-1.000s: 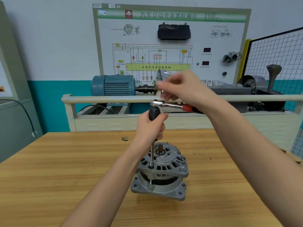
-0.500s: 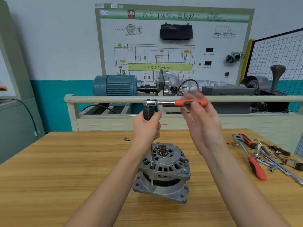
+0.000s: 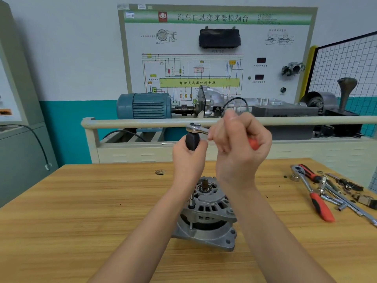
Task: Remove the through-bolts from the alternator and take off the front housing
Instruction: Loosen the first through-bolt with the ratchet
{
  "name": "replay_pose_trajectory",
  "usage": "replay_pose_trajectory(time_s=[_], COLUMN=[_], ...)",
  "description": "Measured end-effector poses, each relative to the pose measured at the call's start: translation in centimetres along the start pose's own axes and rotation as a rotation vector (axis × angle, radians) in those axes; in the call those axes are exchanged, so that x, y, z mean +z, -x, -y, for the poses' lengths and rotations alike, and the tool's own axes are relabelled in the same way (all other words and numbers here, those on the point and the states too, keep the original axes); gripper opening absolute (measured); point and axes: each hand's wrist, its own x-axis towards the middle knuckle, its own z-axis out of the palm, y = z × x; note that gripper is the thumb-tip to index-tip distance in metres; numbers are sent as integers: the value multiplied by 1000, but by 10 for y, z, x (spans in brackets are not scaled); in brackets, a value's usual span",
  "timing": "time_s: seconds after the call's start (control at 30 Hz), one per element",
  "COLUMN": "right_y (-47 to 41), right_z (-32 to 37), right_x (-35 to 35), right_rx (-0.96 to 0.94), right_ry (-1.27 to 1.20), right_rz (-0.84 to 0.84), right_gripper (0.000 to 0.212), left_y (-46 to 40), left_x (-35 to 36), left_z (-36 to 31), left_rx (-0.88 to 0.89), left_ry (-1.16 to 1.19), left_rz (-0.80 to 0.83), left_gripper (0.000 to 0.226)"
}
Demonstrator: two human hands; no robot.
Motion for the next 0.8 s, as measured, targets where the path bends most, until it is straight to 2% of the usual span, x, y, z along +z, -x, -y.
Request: replay_pose_trajectory(time_s=[0.17,0.23,0.37,0.47,0.63,0.7,0.8], right_y=[-25,-29,-37,-41,-36,-30,-14], right_z=[-4,-10,-20,-27,-24,-17,-11], right_x=[-24,-33,-43,-48,-35,-27,-10], right_rx=[344,446,531,589,571,490,242], right_ry=[-348,-484,-643,-718,-736,-602,-329], right_rz=[-160,-247,-297,-369,-498,-428,-275], right_gripper=[56,53,47,52,49,54,51], left_y=[-11,-16,-19,-18,-12,-10,-8], left_x=[-22,-28,-29,-22,-19,-17,-13], left_z=[-5,-8,-8,-5,-3,-2,-2], left_rx=[-146,-188,-362,-391,-299,-285,-280], left_ry=[124,188,234,192,150,135,118], left_rz=[288,417,612,541,363,301,212], left_gripper=[35,38,41,55,56,55,53])
